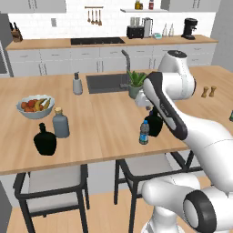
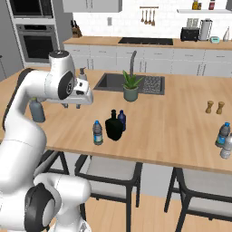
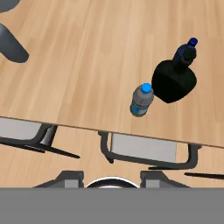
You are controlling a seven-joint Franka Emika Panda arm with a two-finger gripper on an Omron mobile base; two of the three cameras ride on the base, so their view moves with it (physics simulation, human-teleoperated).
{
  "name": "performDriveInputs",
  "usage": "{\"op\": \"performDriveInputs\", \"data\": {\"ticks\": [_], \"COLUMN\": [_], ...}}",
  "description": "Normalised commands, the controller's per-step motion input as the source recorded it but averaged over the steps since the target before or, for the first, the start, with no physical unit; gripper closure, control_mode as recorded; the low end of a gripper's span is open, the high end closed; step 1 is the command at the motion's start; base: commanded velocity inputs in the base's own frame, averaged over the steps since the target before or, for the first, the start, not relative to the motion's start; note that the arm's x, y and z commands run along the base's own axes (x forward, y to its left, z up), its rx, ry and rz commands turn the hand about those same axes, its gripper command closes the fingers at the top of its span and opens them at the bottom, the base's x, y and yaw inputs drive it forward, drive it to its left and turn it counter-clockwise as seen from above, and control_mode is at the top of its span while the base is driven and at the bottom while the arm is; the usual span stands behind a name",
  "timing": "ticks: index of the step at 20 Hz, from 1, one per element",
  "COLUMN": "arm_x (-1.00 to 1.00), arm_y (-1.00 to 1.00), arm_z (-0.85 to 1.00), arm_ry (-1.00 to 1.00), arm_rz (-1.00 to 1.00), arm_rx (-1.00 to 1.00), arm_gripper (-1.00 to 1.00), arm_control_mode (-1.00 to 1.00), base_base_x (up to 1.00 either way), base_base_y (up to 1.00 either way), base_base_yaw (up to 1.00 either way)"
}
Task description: Move the plastic bottles in the middle to the plastics group, and the glass bottles in the middle to the glass group.
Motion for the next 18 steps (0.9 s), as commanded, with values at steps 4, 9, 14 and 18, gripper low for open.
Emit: {"op": "performDriveInputs", "data": {"ticks": [4,9,14,18], "arm_x": [0.0,0.0,0.09,0.15], "arm_y": [0.0,-0.08,-0.07,0.0], "arm_z": [-0.32,-0.71,-0.42,-0.01], "arm_ry": [0.01,0.0,-0.02,-0.12], "arm_rz": [-0.01,-0.01,0.0,-0.03], "arm_rx": [-0.01,-0.01,-0.06,-0.15], "arm_gripper": [-1.0,-1.0,-1.0,-1.0], "arm_control_mode": [-1.0,-1.0,-1.0,-1.0], "base_base_x": [0.0,0.0,0.0,0.0], "base_base_y": [0.0,0.0,0.0,0.0], "base_base_yaw": [0.0,0.0,0.0,0.0]}}
